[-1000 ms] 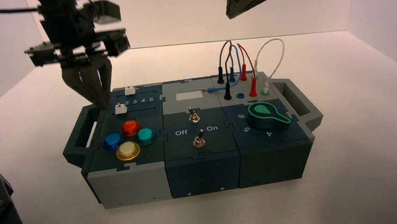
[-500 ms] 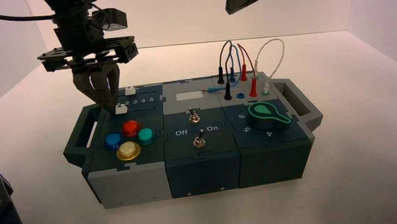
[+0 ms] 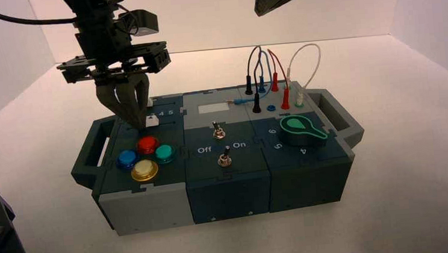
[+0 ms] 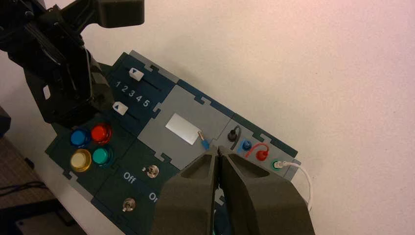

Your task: Move the bottom slider to position 4.

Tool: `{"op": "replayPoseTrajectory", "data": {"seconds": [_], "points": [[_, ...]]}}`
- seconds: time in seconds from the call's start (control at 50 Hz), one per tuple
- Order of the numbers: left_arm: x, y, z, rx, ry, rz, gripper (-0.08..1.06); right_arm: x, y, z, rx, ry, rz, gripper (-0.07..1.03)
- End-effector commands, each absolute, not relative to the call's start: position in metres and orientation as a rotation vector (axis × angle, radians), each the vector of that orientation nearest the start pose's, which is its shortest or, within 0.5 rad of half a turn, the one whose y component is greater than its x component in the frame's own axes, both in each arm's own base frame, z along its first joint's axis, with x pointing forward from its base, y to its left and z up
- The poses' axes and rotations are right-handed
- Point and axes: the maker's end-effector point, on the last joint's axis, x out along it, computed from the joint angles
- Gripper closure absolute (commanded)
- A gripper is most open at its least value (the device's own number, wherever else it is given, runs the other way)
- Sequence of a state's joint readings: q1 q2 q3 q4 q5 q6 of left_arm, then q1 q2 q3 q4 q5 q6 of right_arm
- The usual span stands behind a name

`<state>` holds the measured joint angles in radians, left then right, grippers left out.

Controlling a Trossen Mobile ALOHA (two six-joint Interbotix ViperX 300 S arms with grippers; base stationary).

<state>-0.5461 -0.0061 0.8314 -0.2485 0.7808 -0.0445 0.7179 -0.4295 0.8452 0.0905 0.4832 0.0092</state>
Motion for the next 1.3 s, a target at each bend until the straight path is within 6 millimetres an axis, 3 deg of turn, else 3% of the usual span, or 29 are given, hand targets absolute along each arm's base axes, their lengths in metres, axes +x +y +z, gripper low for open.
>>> {"op": "replayPoseTrajectory", "data": {"seconds": [0.02,1.3], "points": [[0.2099,-0.1656,0.0379,0.125,1.613,-0.387,1.01,0.2358,0.2168,0.1801,-0.212,0.848,0.677,0.99],[0.2115,-0.1741,0.0395,0.148,1.605,-0.414,1.01,0.2402,0.2137,0.1783,-0.217,0.852,0.663,0.99]]}}
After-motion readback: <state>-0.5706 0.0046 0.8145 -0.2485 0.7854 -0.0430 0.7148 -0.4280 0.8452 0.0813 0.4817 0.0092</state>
